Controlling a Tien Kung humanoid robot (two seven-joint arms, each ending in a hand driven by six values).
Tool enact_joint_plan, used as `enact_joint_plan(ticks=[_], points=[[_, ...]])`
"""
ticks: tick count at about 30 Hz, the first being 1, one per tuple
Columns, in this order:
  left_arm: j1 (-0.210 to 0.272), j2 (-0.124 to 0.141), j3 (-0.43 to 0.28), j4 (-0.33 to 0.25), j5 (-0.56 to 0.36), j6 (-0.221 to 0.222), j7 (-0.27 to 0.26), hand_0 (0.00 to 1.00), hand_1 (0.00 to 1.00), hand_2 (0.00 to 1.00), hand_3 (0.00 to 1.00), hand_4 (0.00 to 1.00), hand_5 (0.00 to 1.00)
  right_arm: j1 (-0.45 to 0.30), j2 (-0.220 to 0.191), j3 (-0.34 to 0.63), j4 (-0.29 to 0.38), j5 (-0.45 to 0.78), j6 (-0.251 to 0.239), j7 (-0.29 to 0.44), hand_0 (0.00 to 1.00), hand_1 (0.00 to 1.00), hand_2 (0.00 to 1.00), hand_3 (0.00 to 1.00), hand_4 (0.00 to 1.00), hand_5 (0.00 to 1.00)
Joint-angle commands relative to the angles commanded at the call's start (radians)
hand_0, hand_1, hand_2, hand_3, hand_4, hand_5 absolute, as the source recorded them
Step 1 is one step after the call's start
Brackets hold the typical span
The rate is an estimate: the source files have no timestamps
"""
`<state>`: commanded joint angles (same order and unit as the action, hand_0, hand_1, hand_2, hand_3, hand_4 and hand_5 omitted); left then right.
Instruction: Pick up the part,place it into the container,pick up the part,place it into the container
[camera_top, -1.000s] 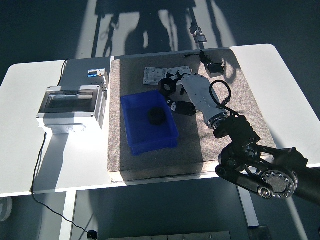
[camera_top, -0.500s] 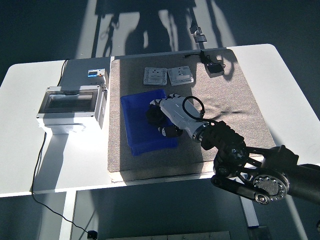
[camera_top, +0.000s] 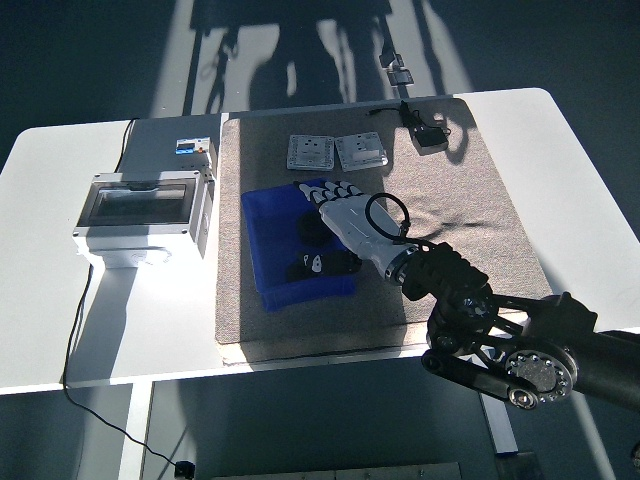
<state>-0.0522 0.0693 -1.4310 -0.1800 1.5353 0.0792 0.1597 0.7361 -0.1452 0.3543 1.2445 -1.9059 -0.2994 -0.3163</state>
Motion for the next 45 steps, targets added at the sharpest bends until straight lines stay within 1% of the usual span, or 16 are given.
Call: enact_joint_plan(ticks=[1, 6, 9, 12, 13, 16, 18, 19, 24, 25, 28, 30, 32, 36, 37, 45], points=[[0.0, 0.0, 0.002, 0.0, -0.002, 0.001, 0.0, 0.7, 0.635, 0.671, 0.587, 0.58, 0.742, -0.003, -0.001, 0.007, 0.0, 0.005, -0.011, 0.004, 0.998, 0.998, 0.983, 0.998, 0.836, 0.538], [-0.004, -0.001, 0.005, 0.0, -0.005, 0.001, -0.001, 0.7, 0.635, 0.671, 0.587, 0.58, 0.742, -0.079, -0.026, 0.104, 0.008, 0.114, -0.119, 0.076, 0.998, 0.998, 0.983, 0.998, 0.836, 0.538], [-0.002, -0.002, 0.013, 0.0, -0.018, 0.002, -0.006, 0.699, 0.638, 0.672, 0.587, 0.581, 0.745, -0.151, -0.067, 0.185, 0.046, 0.222, -0.161, 0.141, 0.998, 0.998, 0.978, 0.998, 0.827, 0.521], [0.004, -0.004, 0.03, 0.0, -0.045, -0.001, -0.012, 0.699, 0.638, 0.672, 0.587, 0.581, 0.745, -0.242, -0.121, 0.281, 0.106, 0.329, -0.151, 0.214, 0.998, 0.998, 0.978, 0.998, 0.827, 0.521], [0.005, -0.004, 0.035, 0.0, -0.052, -0.002, -0.013, 0.699, 0.638, 0.672, 0.589, 0.579, 0.743, -0.271, -0.132, 0.312, 0.122, 0.362, -0.147, 0.236, 0.998, 0.998, 0.974, 0.998, 0.892, 0.58], [0.011, -0.008, 0.047, 0.0, -0.071, -0.006, -0.013, 0.699, 0.638, 0.672, 0.589, 0.579, 0.743, -0.364, -0.154, 0.409, 0.156, 0.465, -0.137, 0.31, 0.998, 0.998, 0.974, 0.998, 0.892, 0.58], [0.013, -0.011, 0.061, 0.0, -0.088, -0.013, -0.009, 0.699, 0.638, 0.672, 0.589, 0.579, 0.743, -0.421, -0.159, 0.469, 0.155, 0.535, -0.136, 0.367, 0.998, 0.998, 0.974, 0.998, 0.892, 0.58], [0.013, -0.012, 0.071, 0.0, -0.099, -0.019, -0.006, 0.701, 0.643, 0.677, 0.593, 0.575, 0.744, -0.447, -0.159, 0.496, 0.151, 0.571, -0.135, 0.398, 0.998, 0.955, 0.933, 0.996, 0.909, 0.599], [0.013, -0.017, 0.108, 0.0, -0.156, -0.056, 0.027, 0.701, 0.643, 0.677, 0.593, 0.575, 0.744, -0.557, -0.147, 0.622, 0.139, 0.751, -0.113, 0.525, 0.998, 0.955, 0.933, 0.996, 0.909, 0.599], [0.013, -0.018, 0.11, 0.0, -0.165, -0.062, 0.033, 0.712, 0.677, 0.717, 0.626, 0.573, 0.742, -0.571, -0.146, 0.642, 0.138, 0.782, -0.111, 0.545, 0.854, 0.657, 0.7, 0.725, 0.914, 0.6], [0.014, -0.021, 0.116, 0.0, -0.185, -0.072, 0.042, 0.712, 0.677, 0.717, 0.626, 0.573, 0.742, -0.599, -0.141, 0.704, 0.134, 0.875, -0.11, 0.599, 0.854, 0.657, 0.7, 0.725, 0.914, 0.6], [0.018, -0.019, 0.129, 0.0, -0.194, -0.073, 0.035, 0.712, 0.677, 0.717, 0.626, 0.573, 0.742, -0.605, -0.139, 0.731, 0.132, 0.922, -0.111, 0.612, 0.854, 0.657, 0.7, 0.725, 0.914, 0.6], [0.023, -0.015, 0.156, 0.0, -0.208, -0.082, 0.03, 0.717, 0.694, 0.735, 0.663, 0.584, 0.794, -0.606, -0.137, 0.747, 0.132, 0.961, -0.105, 0.605, 0.853, 0.671, 0.701, 0.706, 0.92, 0.588], [0.036, -0.008, 0.211, 0.0, -0.251, -0.114, 0.033, 0.717, 0.694, 0.735, 0.663, 0.584, 0.794, -0.588, -0.137, 0.735, 0.136, 0.912, -0.072, 0.553, 0.853, 0.671, 0.701, 0.706, 0.92, 0.588], [0.036, -0.01, 0.21, 0.0, -0.248, -0.114, 0.033, 0.72, 0.693, 0.723, 0.59, 0.583, 0.785, -0.584, -0.131, 0.73, 0.137, 0.891, -0.067, 0.543, 0.873, 0.706, 0.718, 0.699, 0.915, 0.514], [0.033, 0.004, 0.196, 0.0, -0.248, -0.118, 0.006, 0.723, 0.698, 0.737, 0.605, 0.572, 0.786, -0.601, -0.109, 0.759, 0.14, 0.83, -0.058, 0.514, 0.877, 0.73, 0.73, 0.706, 0.917, 0.507]])
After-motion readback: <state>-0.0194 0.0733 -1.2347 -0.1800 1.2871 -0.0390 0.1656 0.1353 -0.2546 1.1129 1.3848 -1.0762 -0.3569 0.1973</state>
